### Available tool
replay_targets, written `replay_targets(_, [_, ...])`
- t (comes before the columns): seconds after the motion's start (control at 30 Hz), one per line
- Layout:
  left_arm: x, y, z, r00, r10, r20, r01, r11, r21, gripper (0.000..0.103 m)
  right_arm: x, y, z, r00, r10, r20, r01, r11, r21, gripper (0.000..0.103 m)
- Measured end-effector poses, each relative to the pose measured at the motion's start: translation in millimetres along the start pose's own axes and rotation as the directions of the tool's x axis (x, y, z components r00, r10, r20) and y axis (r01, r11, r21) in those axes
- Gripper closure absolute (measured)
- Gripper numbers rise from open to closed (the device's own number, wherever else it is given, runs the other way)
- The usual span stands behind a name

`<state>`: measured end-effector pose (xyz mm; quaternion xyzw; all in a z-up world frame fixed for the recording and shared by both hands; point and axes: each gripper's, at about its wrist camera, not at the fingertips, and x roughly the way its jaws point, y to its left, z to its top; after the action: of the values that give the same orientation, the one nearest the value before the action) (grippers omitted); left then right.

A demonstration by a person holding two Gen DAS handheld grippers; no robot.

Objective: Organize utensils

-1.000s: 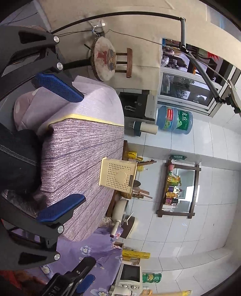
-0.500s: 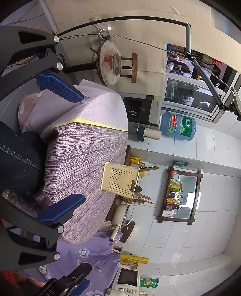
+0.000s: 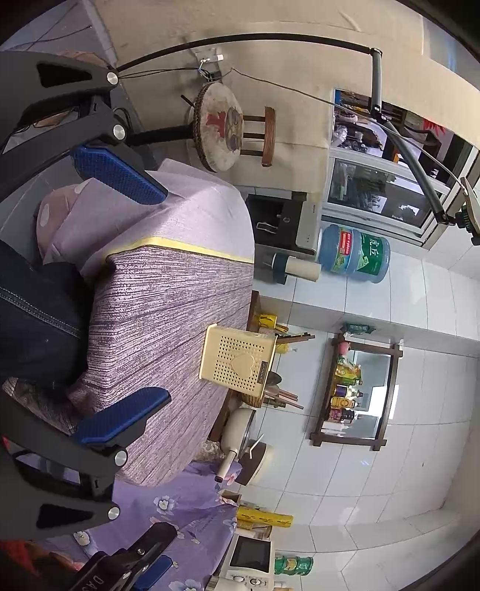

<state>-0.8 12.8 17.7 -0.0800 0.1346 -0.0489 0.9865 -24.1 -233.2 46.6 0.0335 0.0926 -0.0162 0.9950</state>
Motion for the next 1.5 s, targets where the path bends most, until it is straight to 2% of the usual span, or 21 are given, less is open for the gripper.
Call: replay_targets(1.5, [-2.9, -4.0, 1.8, 1.0, 0.014, 0.003, -0.014, 1.0, -0.008, 0.005, 1.0, 2.7, -3.6, 1.0, 0.002, -0.006, -0.002, 1.0, 0.002, 0.006])
